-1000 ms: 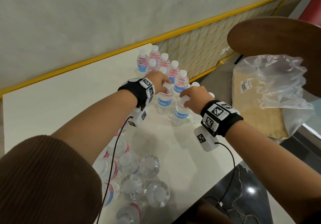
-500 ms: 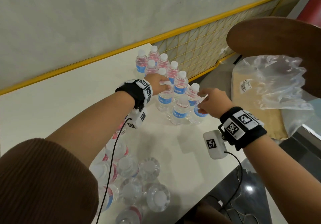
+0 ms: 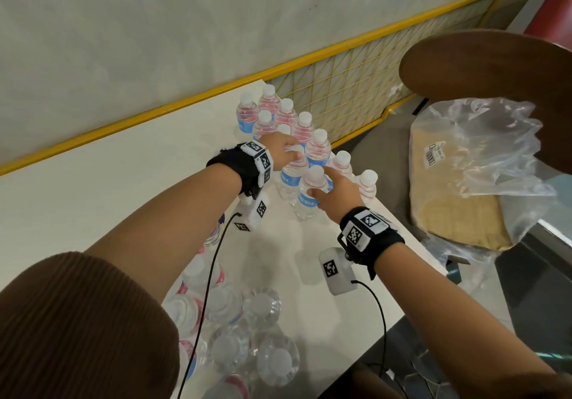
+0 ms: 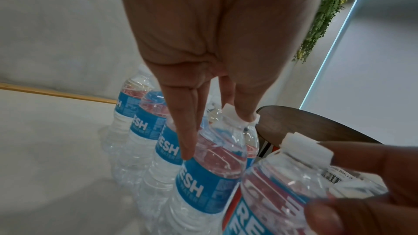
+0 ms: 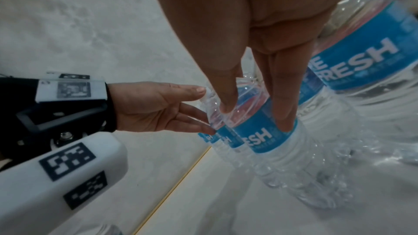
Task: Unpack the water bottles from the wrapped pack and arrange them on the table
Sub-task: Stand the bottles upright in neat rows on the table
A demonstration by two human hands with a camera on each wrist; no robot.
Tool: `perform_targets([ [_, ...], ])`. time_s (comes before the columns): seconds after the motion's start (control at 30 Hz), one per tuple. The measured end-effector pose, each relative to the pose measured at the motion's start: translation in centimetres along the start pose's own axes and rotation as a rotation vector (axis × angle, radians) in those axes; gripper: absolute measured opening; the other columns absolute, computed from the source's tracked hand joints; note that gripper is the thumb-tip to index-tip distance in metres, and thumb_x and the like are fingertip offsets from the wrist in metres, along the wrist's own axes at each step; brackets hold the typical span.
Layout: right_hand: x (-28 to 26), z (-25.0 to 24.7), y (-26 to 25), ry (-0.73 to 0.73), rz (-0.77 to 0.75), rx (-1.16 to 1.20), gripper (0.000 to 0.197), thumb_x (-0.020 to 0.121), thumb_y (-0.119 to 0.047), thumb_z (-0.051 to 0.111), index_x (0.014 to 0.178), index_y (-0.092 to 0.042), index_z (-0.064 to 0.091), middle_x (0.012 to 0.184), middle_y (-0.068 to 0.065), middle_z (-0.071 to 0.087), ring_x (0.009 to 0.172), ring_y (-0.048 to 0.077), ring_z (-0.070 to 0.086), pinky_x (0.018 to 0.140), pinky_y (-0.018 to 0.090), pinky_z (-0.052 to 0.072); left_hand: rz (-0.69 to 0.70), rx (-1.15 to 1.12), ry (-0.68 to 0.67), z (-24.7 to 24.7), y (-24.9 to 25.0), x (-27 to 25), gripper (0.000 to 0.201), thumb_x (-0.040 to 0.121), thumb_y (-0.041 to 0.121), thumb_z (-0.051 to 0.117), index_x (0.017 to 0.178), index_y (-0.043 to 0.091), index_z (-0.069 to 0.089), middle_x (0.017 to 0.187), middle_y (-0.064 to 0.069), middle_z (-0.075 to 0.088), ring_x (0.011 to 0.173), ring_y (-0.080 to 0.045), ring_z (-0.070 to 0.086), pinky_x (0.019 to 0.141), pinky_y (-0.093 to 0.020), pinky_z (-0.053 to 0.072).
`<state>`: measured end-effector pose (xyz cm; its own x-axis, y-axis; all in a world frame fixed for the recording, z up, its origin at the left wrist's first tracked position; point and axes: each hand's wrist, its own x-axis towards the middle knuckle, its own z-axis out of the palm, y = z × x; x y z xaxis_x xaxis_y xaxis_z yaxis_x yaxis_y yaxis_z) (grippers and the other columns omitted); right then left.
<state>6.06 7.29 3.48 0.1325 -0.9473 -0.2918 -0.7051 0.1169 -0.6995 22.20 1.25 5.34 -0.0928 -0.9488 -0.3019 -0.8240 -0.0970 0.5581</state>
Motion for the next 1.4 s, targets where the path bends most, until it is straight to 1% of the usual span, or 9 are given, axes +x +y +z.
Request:
perform_targets([
  [0.43,1.2,0.3,0.1,0.045,-0.018,-0.031,0.048,0.089,-0.026,0.061,0.134,-0.019,0.045,0.117,0.012,0.063,0.102,0.031,0.063,0.093,0.045,0.049,-0.004,0.029,0.019,-0.3,0.4,-0.1,0.042,0.095,0.028,0.053,0.134,0.016,0.052,0.135,-0.012,0.054,0.118,-0.032,0.055,0.099,-0.036,0.046],
  [0.63,0.7,0.2,0.4,0.032,-0.031,-0.109,0.061,0.088,-0.027,0.063,0.140,-0.016,0.033,0.122,0.013,0.060,0.106,0.032,0.060,0.086,0.035,0.046,-0.036,0.140,-0.042,-0.7,0.8,-1.2,0.047,0.094,0.036,0.049,0.133,0.010,0.049,0.130,-0.012,0.055,0.114,-0.034,0.056,0.095,-0.037,0.045],
  [0.7,-0.6,-0.1,0.5,-0.042,-0.045,-0.219,0.061,0.086,-0.029,0.066,0.135,-0.013,0.034,0.116,0.015,0.061,0.103,0.032,0.060,0.081,0.034,0.045,-0.042,0.208,-0.040,-1.0,0.3,-2.2,0.051,0.090,0.046,0.051,0.129,0.013,0.049,0.120,-0.007,0.058,0.112,-0.030,0.057,0.086,-0.033,0.042],
  [0.77,-2.5,-0.6,0.3,-0.199,-0.099,-0.327,0.048,0.085,-0.034,0.066,0.125,-0.015,0.046,0.106,0.011,0.064,0.092,0.026,0.060,0.076,0.029,0.043,-0.035,0.285,-0.098,-1.3,0.1,-4.7,0.045,0.091,0.040,0.055,0.127,0.014,0.050,0.114,-0.001,0.057,0.109,-0.024,0.056,0.084,-0.027,0.038],
  [0.9,-7.3,-0.3,-1.9,-0.573,-0.325,-0.426,0.036,0.085,-0.043,0.065,0.115,-0.023,0.059,0.095,0.000,0.066,0.084,0.014,0.058,0.079,0.025,0.045,0.009,0.435,-0.416,-1.3,-0.1,-10.7,0.035,0.090,0.035,0.060,0.119,0.017,0.060,0.117,0.001,0.063,0.087,-0.014,0.060,0.076,-0.020,0.042],
  [1.03,-10.7,1.9,-3.3,-0.748,-0.482,-0.556,0.048,0.083,-0.053,0.062,0.124,-0.030,0.055,0.098,-0.001,0.067,0.081,0.011,0.054,0.078,0.024,0.043,0.031,0.573,-0.633,-0.6,-0.5,-15.3,0.038,0.084,0.045,0.064,0.116,0.023,0.065,0.115,0.005,0.064,0.102,-0.013,0.059,0.081,-0.023,0.040],
  [1.17,-12.3,3.4,-3.1,-0.730,-0.559,-0.640,0.048,0.082,-0.045,0.066,0.125,-0.027,0.053,0.071,-0.010,0.051,0.077,0.012,0.047,0.070,0.025,0.038,0.061,0.711,-0.760,0.2,-0.5,-18.5,0.052,0.078,0.056,0.066,0.120,0.026,0.061,0.117,0.005,0.063,0.101,-0.014,0.057,0.080,-0.026,0.040],
  [1.27,-12.4,3.2,-2.8,-0.665,-0.578,-0.609,0.037,0.084,-0.027,0.062,0.121,-0.022,0.057,0.088,0.004,0.065,0.077,0.018,0.051,0.069,0.028,0.044,0.088,0.829,-0.740,0.9,-0.6,-19.5,0.056,0.075,0.045,0.074,0.124,0.024,0.058,0.119,0.001,0.061,0.109,-0.019,0.057,0.086,-0.031,0.046],
  [1.4,-12.1,1.5,-1.7,-0.556,-0.532,-0.573,0.035,0.083,-0.020,0.059,0.118,-0.020,0.059,0.092,0.007,0.066,0.080,0.020,0.051,0.070,0.029,0.045,0.167,0.844,-0.617,1.1,-0.2,-19.3,0.034,0.082,0.022,0.069,0.115,0.013,0.065,0.115,-0.009,0.062,0.102,-0.025,0.060,0.072,-0.028,0.046],
])
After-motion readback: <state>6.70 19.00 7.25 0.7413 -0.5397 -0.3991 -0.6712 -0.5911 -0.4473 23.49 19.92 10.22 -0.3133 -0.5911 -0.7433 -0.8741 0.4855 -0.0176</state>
